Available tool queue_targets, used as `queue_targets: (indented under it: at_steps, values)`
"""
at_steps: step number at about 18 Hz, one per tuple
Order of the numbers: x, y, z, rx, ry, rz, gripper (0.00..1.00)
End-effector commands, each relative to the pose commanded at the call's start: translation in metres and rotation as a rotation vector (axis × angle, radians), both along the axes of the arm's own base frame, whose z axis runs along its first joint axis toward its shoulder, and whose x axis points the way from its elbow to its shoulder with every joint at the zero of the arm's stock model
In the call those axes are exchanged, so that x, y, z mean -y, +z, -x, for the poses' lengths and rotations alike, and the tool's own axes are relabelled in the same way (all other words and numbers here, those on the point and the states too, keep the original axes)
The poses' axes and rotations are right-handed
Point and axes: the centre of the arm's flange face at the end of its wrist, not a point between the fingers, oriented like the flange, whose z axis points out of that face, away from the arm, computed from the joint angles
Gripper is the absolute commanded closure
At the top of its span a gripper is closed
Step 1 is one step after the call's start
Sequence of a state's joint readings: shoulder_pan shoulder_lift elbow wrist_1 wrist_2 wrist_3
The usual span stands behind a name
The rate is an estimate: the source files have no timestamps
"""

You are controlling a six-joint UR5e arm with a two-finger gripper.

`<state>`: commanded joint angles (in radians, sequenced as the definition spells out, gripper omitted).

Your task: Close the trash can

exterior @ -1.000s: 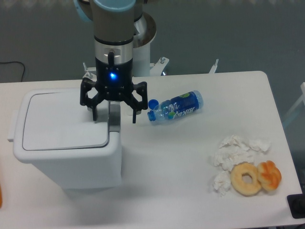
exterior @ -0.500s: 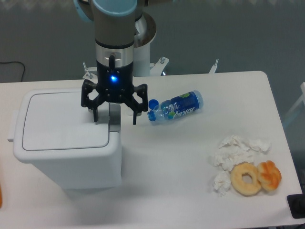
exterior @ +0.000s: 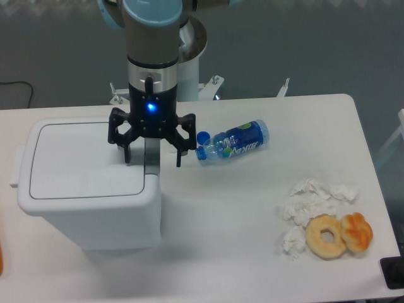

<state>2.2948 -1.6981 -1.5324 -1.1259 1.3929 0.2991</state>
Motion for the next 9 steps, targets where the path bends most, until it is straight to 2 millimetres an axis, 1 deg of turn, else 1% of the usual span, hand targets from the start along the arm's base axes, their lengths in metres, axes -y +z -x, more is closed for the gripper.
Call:
queue_targets:
  at_steps: [6, 9]
  values:
    - [0.001, 0.003, 0.001, -0.007, -0.006, -0.006, 0.0]
    - [0.011, 0.009, 0.018, -0.035, -0.039, 0.0, 0.0]
